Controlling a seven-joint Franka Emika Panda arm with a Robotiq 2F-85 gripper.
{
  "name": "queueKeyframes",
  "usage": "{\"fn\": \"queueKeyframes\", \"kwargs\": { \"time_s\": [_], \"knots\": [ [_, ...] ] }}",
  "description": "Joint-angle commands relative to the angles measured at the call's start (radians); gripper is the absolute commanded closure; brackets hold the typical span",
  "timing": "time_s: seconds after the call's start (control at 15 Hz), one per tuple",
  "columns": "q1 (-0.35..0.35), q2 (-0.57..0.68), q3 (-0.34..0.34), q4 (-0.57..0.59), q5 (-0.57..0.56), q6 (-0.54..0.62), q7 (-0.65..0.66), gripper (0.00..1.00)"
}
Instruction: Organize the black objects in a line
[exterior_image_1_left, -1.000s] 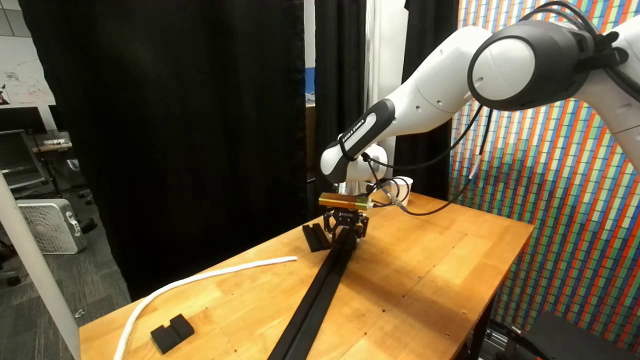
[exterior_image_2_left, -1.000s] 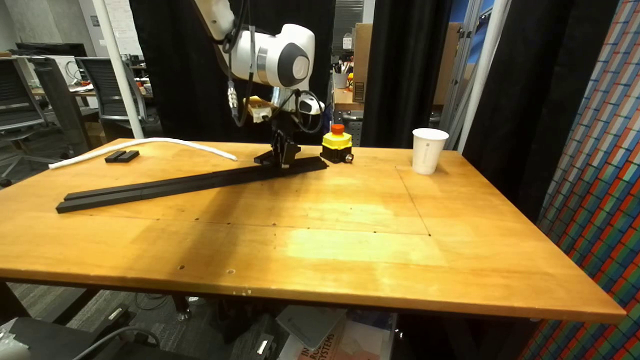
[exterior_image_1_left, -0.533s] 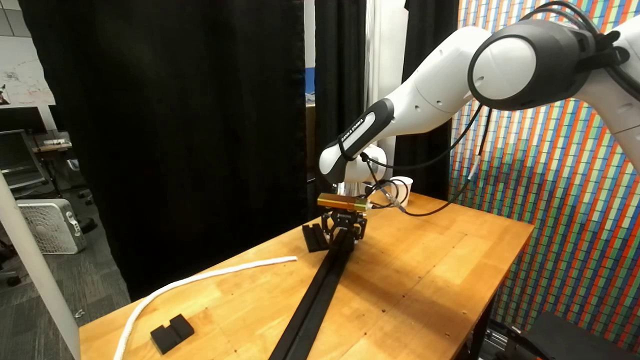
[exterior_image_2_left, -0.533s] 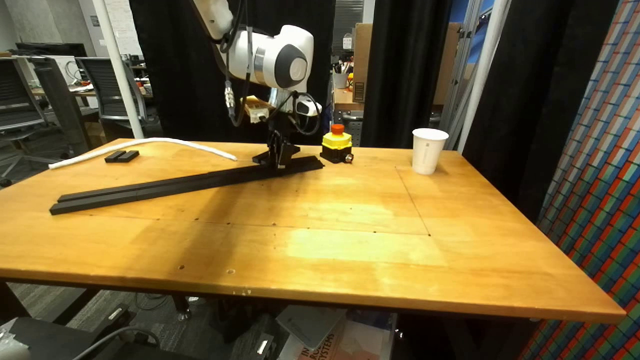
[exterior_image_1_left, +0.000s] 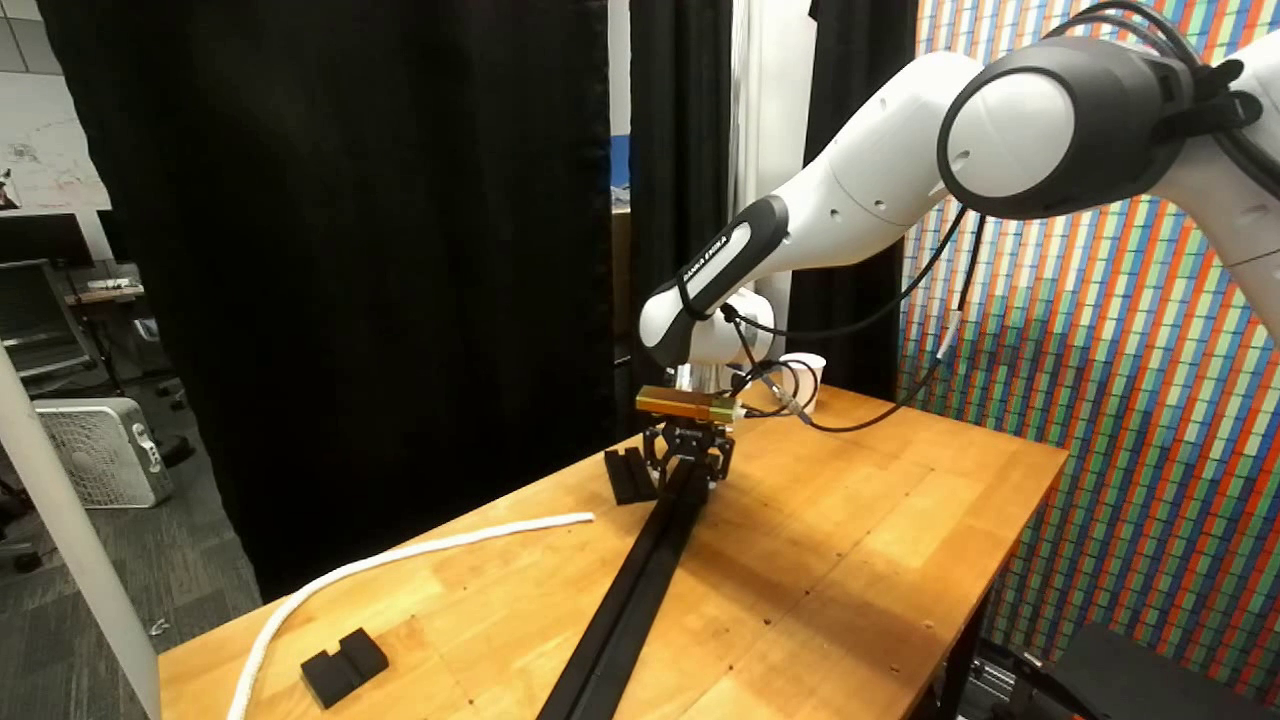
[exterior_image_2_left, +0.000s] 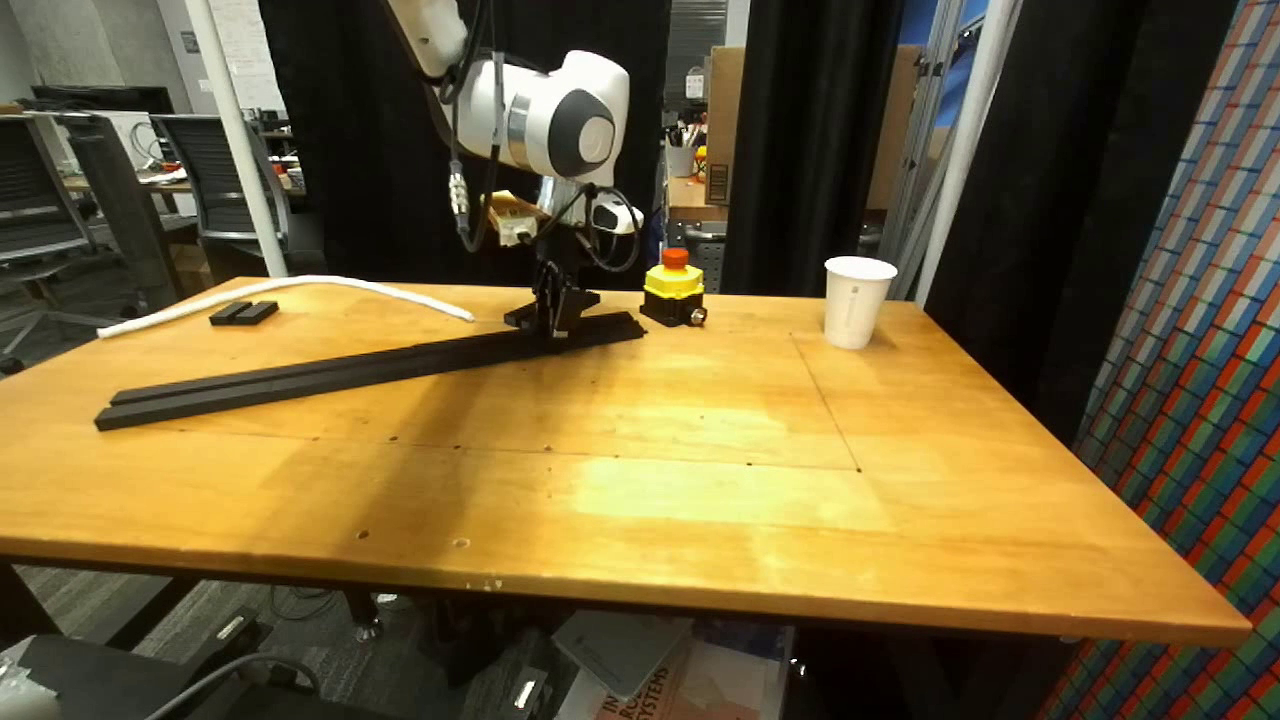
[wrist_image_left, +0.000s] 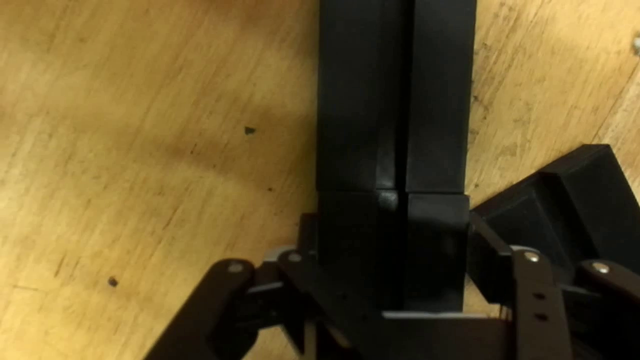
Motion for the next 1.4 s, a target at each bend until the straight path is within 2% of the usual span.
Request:
{"fn": "queueKeyframes", "kwargs": {
  "time_s": [0.0, 0.47, 1.33],
  "knots": [
    [-0.015, -0.007, 0.019, -0.016, 0.027, -0.021, -0.059, 0.55],
    [-0.01, 0.001, 0.017, -0.005, 0.023, -0.046, -0.093, 0.55],
    [0.016, 0.005, 0.013, -0.013, 0.032, -0.098, -0.011, 0.55]
  ]
}}
